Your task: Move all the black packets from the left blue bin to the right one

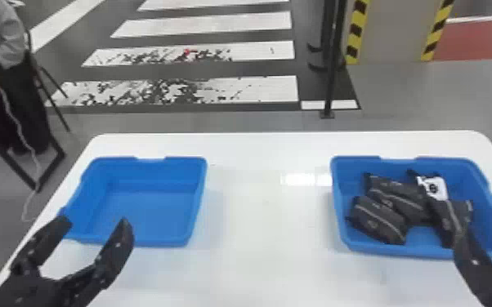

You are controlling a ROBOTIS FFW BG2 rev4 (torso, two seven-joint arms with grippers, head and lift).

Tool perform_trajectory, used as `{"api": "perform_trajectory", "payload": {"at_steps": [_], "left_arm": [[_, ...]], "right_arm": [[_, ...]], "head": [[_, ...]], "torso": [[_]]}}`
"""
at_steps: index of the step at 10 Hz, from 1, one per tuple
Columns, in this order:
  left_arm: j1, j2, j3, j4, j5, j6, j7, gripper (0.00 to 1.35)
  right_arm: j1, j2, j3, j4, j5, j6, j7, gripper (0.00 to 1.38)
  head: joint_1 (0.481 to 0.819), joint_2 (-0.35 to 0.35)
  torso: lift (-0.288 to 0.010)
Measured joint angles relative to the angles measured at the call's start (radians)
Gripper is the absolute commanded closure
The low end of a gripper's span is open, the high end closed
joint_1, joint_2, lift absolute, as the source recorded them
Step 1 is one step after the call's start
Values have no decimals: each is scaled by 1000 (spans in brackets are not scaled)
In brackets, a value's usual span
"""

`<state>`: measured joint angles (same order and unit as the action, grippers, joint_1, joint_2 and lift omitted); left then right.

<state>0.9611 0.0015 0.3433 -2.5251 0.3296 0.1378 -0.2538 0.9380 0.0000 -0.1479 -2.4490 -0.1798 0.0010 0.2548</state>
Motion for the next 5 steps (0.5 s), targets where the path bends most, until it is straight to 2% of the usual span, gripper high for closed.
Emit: {"api": "perform_trajectory", "payload": {"at_steps": [5], "left_arm": [[-12,-1,-71,1,30,33,15,163]], "right_arm": [[-22,0,10,18,4,-1,0,219]], "head": [[695,77]], "torso": [[-154]]}}
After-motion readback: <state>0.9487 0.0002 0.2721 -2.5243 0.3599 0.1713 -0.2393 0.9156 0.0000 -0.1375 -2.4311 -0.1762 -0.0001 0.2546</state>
